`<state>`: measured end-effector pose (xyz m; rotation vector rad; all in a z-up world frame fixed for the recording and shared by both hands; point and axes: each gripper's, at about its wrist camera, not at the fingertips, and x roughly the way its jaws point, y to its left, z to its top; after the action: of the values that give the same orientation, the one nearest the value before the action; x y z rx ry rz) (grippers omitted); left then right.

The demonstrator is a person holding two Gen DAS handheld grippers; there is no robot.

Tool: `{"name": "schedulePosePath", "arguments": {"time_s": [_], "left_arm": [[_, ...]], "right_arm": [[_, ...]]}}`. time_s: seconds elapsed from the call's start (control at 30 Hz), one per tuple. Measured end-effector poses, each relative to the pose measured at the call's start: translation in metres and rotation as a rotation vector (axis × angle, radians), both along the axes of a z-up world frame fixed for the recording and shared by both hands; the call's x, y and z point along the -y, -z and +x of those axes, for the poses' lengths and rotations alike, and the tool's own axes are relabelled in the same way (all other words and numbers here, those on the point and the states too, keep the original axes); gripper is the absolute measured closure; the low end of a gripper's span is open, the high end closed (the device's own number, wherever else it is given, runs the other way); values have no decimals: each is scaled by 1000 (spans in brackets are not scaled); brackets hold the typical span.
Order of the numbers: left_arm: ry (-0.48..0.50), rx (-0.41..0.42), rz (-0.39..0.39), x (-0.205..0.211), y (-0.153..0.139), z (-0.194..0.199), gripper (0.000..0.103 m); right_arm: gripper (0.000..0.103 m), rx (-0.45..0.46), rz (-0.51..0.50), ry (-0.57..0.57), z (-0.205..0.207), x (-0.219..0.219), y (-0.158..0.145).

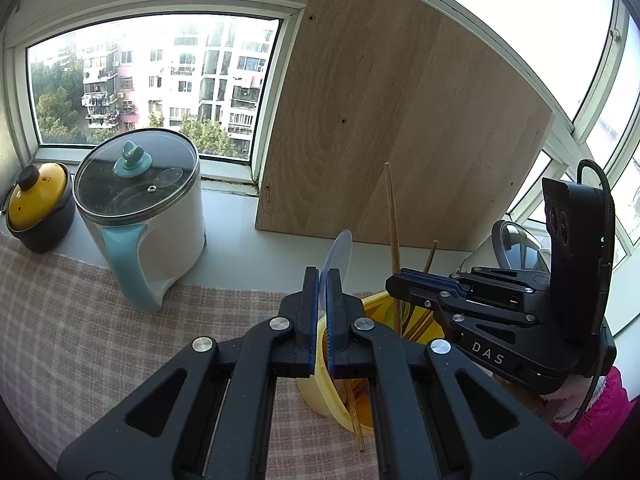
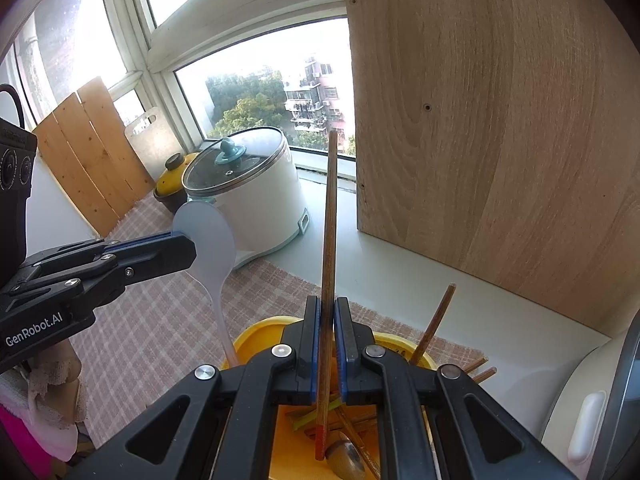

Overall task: Organize utensils
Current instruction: 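Lower the clear spoon into the container while the right tool lowers the chopstick in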

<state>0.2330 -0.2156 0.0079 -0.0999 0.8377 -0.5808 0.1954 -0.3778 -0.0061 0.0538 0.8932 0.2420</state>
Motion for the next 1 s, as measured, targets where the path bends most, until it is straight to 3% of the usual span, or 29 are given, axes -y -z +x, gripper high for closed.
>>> {"name": "schedulePosePath", "arguments": {"time_s": [0.2, 0.37, 0.57, 1.0], "left_arm": [[7, -1, 1, 2, -2, -6, 103], [24, 1, 1, 3, -3, -12, 103], [32, 4, 3, 2, -4, -20, 101], [28, 24, 5, -4, -12, -40, 98]], "right_arm": [[97, -4, -4, 10, -4, 3, 1], [80, 7, -17, 11, -10, 3, -2], [71, 22, -21, 25, -18, 7, -4], [67, 42, -39, 36, -40, 13, -12]]}}
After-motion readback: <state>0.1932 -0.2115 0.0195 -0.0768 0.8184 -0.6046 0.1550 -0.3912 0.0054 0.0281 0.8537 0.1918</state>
